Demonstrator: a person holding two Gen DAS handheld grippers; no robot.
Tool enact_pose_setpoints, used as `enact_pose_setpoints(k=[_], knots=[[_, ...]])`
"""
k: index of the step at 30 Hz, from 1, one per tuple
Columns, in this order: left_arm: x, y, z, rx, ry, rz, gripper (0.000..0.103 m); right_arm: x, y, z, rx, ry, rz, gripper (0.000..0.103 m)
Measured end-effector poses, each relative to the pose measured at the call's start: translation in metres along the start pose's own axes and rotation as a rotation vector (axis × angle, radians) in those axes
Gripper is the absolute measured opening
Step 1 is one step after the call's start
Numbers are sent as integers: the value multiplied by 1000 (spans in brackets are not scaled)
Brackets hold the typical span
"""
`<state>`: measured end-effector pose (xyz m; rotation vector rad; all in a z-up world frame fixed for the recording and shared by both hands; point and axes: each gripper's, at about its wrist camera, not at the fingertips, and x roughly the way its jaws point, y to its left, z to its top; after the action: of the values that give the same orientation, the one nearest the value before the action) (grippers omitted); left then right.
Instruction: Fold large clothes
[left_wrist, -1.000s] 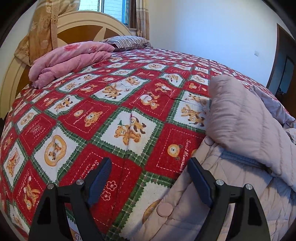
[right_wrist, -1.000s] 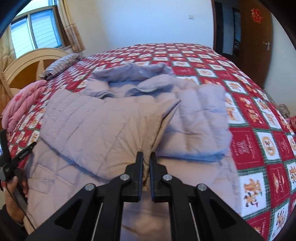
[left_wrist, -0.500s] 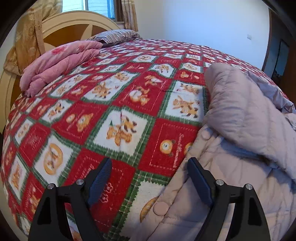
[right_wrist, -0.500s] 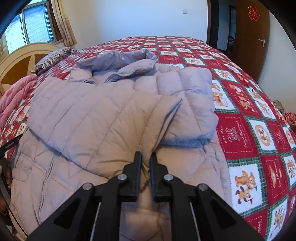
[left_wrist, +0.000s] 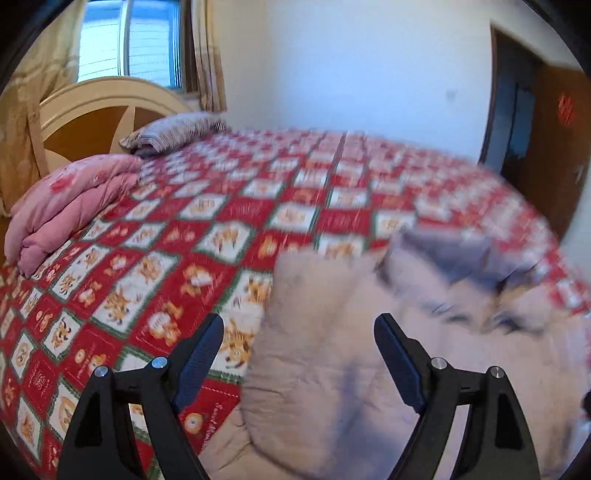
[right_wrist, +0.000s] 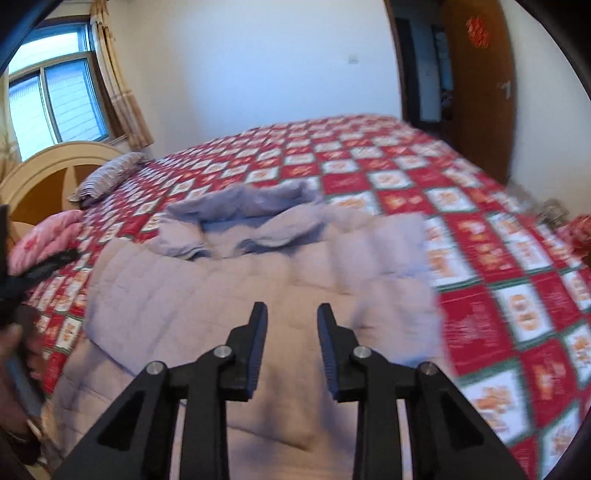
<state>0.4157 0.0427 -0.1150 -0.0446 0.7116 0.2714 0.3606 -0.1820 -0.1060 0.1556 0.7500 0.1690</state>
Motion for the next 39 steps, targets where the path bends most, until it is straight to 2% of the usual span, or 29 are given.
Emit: enact_pose_setpoints(k=[2, 4, 6, 8, 19, 21, 23, 25, 26, 28, 30, 31, 33, 35, 39], knots=[[31, -1, -14, 31, 66, 105, 84, 19, 7, -1, -10, 27, 21, 31], [52, 9, -29, 22, 108, 144, 84, 34, 17, -5, -42, 42, 15, 31], [61, 25, -37, -30, 116, 104, 85, 52, 23, -12, -64, 82, 26, 31], [63, 31, -41, -55, 124, 92, 91, 61, 26, -20, -83, 100, 21, 31], [73, 30, -43, -70, 170, 44, 95, 78, 25, -40, -134, 127, -22, 29], [57, 32, -35, -71, 139, 82, 95, 78, 28, -39, -142, 131, -26, 29], [24, 33, -23, -78, 29, 63, 94, 69, 27, -35, -141, 126, -11, 30], [-2, 27, -9, -85, -54, 31, 95, 45, 20, -26, -111, 43, 8, 31], [-8, 22, -2, -87, -64, 9, 95, 36, 18, -23, -106, 2, -6, 31], [-4, 7, 7, -90, -27, -37, 95, 19, 7, -9, -88, -86, -71, 31], [8, -7, 8, -79, 10, -19, 95, 14, -12, 7, -33, -124, -163, 32], [19, -17, 5, -68, 29, 17, 95, 16, -27, 15, 14, -129, -206, 37], [40, -27, -2, -58, 72, 61, 95, 25, -52, 22, 110, -114, -235, 42], [61, -31, -14, -71, 126, 92, 95, 40, -67, 21, 152, -74, -249, 42], [69, -37, -27, -50, 107, 122, 96, 77, -75, 6, 113, 20, -246, 42]])
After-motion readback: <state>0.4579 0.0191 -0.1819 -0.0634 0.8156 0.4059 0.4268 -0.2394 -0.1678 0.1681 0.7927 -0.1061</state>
